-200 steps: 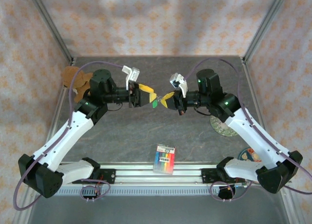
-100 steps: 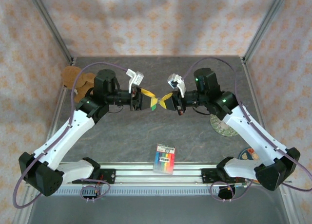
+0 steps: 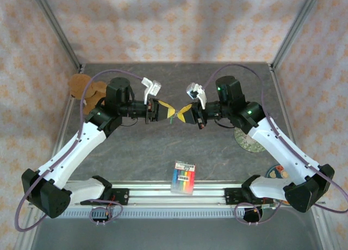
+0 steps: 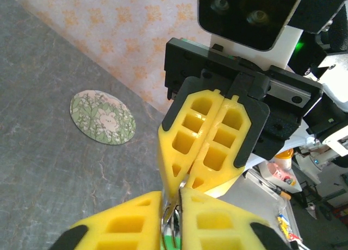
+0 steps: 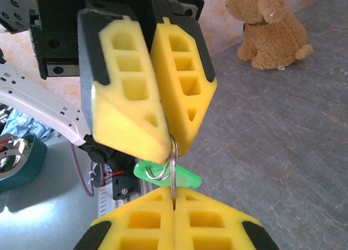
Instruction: Remove the keys from the keyring
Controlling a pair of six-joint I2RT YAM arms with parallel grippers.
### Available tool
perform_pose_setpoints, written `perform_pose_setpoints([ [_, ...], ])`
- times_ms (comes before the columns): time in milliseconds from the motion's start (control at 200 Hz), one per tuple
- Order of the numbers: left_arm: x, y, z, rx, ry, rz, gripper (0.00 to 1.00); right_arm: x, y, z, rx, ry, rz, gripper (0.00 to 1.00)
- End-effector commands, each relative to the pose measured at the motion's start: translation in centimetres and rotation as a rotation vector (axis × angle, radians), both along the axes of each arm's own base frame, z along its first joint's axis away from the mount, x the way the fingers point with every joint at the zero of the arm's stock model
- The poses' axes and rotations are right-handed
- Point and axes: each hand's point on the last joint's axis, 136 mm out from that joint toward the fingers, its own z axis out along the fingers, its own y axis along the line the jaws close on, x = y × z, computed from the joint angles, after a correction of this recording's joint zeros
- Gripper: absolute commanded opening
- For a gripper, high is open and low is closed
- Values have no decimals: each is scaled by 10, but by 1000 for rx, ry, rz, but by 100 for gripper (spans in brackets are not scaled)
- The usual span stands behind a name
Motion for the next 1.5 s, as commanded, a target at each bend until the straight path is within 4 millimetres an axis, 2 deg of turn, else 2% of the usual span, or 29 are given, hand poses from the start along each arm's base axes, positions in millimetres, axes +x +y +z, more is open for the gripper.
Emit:
perform_pose_setpoints([
  [0,-7,0,14,-18,-45,-25,6,2,-3,16,32,-53,-15,0],
  [60,-6,1,17,-30,-52,-13,3,4,-3,16,39,-55,-21,0],
  [75,-5,1,17,-33,-54,-6,2,0,-6,23,53,-75,-22,0],
  [110,-4,2,20,-45,-58,4,0,0,-6,25,61,-86,-30,0],
  [465,18,12,51,-272,-48,144,0,0,-13,38,215,-225,-140,0],
  [701,20,11,53,-297,-33,140,0,-6,-11,38,224,-239,-156,0],
  [756,18,12,52,-296,-35,141,14,-4,-12,36,207,-234,-166,0],
  [851,18,14,50,-272,-50,160,28,-4,-14,32,164,-227,-170,0],
  [966,18,18,47,-220,-74,187,36,-4,-15,27,120,-222,-166,0],
  [1246,10,13,45,-142,-90,111,49,-11,-11,25,69,-161,-95,0],
  [1497,-4,10,34,-74,-69,31,50,-11,-6,25,49,-115,-49,0],
])
